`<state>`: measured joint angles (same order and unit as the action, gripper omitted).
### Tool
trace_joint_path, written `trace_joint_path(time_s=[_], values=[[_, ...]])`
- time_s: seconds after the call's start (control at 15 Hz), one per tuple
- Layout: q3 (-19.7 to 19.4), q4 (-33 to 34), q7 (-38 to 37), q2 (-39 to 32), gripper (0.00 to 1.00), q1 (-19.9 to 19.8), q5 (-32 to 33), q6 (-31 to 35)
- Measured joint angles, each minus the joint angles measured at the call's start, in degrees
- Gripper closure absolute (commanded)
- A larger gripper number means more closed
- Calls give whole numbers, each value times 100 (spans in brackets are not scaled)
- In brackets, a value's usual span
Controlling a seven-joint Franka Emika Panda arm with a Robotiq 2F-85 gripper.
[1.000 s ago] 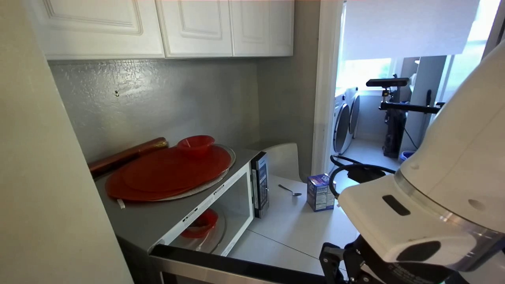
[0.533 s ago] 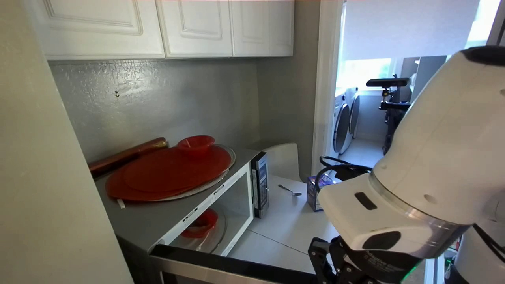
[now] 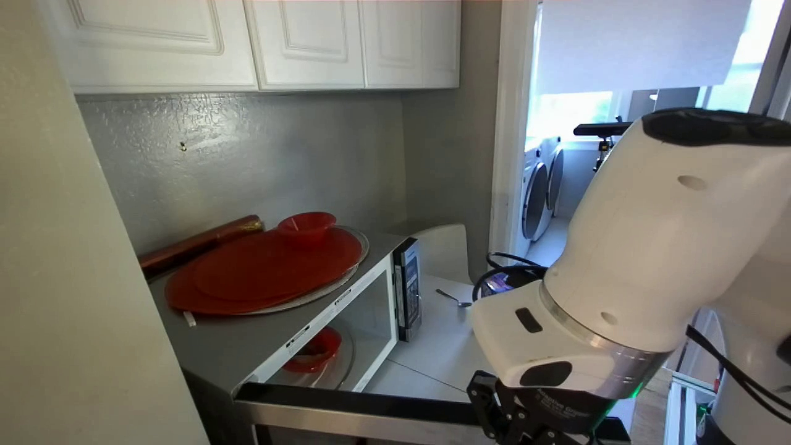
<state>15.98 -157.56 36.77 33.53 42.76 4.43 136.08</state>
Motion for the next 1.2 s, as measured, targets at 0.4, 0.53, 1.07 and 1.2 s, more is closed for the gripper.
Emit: trace_joint_path(time_s=[0.4,0.53,1.07,1.2], values=[[-141,2,-137,-6,100,-560,479,107],[-197,2,-143,-7,100,-813,591,147],[-234,3,-287,-135,100,-1688,707,408],[-268,3,-485,-201,100,-1830,706,482]])
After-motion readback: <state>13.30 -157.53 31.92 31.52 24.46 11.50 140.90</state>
